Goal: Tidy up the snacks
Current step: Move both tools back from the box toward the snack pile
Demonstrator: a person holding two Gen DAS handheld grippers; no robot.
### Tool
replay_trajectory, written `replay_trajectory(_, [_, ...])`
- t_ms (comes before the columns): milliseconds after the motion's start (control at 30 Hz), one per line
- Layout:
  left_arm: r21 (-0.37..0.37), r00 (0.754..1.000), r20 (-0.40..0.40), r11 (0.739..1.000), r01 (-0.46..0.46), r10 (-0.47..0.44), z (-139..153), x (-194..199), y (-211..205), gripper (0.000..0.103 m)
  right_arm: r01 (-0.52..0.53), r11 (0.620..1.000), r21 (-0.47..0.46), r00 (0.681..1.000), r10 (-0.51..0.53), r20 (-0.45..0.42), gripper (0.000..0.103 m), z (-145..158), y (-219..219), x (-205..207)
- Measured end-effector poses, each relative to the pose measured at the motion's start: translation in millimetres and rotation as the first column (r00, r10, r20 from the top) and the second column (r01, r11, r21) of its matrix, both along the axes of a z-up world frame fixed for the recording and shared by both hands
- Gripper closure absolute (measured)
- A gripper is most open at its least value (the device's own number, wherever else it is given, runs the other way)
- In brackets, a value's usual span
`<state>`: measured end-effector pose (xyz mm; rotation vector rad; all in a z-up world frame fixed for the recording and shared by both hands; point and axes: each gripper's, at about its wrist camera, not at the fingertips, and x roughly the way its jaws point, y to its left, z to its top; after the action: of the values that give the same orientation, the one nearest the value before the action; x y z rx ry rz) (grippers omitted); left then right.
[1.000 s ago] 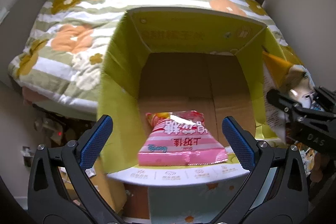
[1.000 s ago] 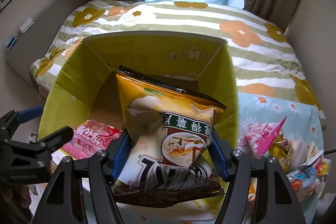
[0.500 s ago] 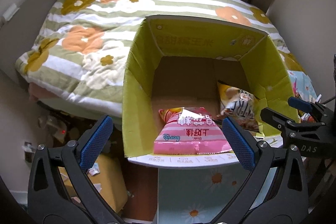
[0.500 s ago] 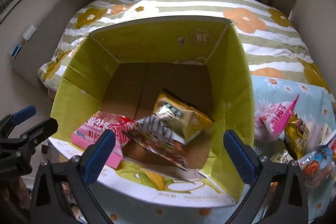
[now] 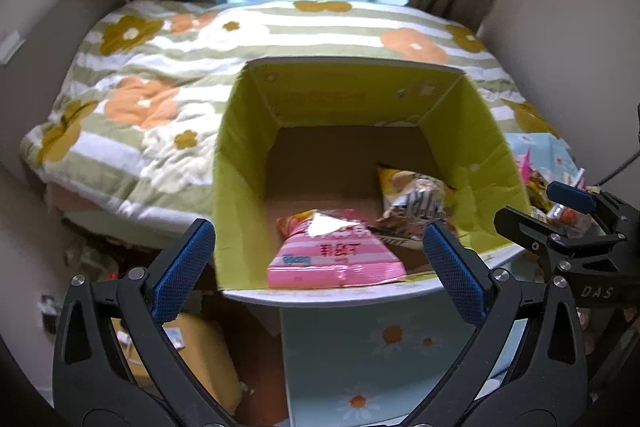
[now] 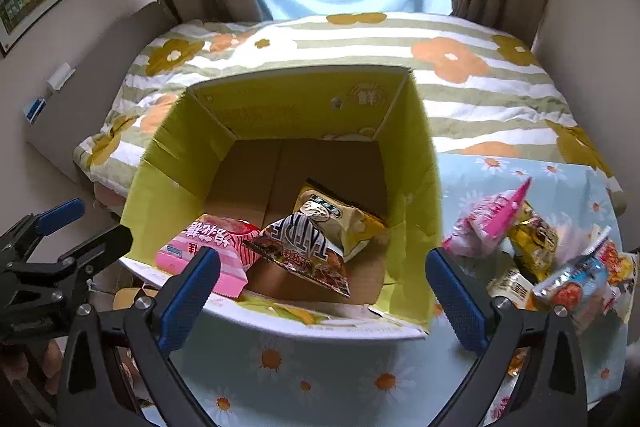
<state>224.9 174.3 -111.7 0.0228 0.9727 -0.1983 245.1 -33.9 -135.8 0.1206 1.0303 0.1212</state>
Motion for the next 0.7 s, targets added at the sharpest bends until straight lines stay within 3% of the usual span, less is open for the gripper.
replay_trajectory(233, [-0.062, 0.995, 0.035, 0.993, 0.095, -0.093, 8, -10, -31, 0.000, 0.086, 0.995, -0.046, 0.994, -0.083, 0.070, 0.001, 24, -34, -33])
replay_trajectory(433, [-0.080, 0.986, 0.055, 0.984, 0.162, -0.158, 19, -28, -71, 0.000, 0.149, 0.987, -0.060, 0.983, -0.141, 0.121, 0.001, 42, -89, -57])
replay_trajectory(600, [-0.064, 0.977, 0.070, 0.977, 0.206, -0.201, 25, -46, -123, 0.000, 0.146, 0.985, -0.089, 0.982, -0.134, 0.136, 0.001, 49, -142, -71])
replay_trajectory(700, [-0.068, 0.978, 0.040, 0.976, 0.205, -0.203, 20, -57, -159, 0.000, 0.128, 0.984, -0.124, 0.986, -0.112, 0.125, 0.001, 48, -171, -79])
